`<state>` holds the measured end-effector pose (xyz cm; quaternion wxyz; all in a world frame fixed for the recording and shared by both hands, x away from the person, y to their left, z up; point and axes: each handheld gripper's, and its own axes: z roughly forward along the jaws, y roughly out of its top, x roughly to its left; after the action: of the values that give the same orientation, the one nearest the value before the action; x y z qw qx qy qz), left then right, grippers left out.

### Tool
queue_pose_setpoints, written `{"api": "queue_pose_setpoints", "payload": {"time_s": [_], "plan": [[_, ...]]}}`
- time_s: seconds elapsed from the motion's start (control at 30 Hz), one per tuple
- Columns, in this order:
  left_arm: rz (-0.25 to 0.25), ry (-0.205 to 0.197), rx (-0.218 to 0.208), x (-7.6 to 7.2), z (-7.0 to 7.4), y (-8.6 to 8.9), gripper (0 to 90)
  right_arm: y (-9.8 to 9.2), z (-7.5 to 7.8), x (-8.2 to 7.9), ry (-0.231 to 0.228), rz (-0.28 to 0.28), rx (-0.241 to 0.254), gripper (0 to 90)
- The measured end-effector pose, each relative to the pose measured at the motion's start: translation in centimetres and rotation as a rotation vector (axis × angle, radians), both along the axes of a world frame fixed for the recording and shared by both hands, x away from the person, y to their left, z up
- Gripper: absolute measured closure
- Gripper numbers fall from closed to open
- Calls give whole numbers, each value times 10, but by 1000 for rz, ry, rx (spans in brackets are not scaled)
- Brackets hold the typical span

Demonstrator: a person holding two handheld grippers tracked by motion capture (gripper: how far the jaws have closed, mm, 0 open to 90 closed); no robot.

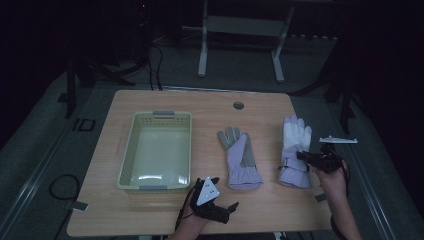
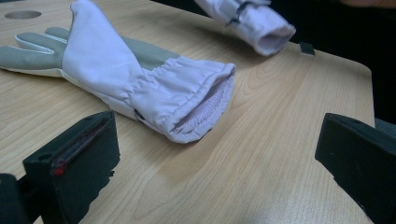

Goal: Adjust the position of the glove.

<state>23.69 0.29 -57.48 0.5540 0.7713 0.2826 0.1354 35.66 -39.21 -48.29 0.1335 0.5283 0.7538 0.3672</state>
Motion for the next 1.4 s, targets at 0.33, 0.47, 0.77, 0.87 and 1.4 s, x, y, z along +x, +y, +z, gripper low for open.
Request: {"api": "queue_pose_setpoints", "payload": {"time_s": [0.33,0.47,0.77,0.87,1.4], "plan": [[1,-5,1,0,0,0,0,16,43,-5,-77,29,14,798],[1,-5,1,0,0,0,0,30,57,-7,-102,54,20,798],[1,-5,1,0,0,0,0,74,76,-9,-122,124,13,798],[1,-5,1,0,0,0,0,90,77,-10,-121,150,21,798],[2,-8,0,0,0,0,0,155,42,-10,-35,220,23,796]]}}
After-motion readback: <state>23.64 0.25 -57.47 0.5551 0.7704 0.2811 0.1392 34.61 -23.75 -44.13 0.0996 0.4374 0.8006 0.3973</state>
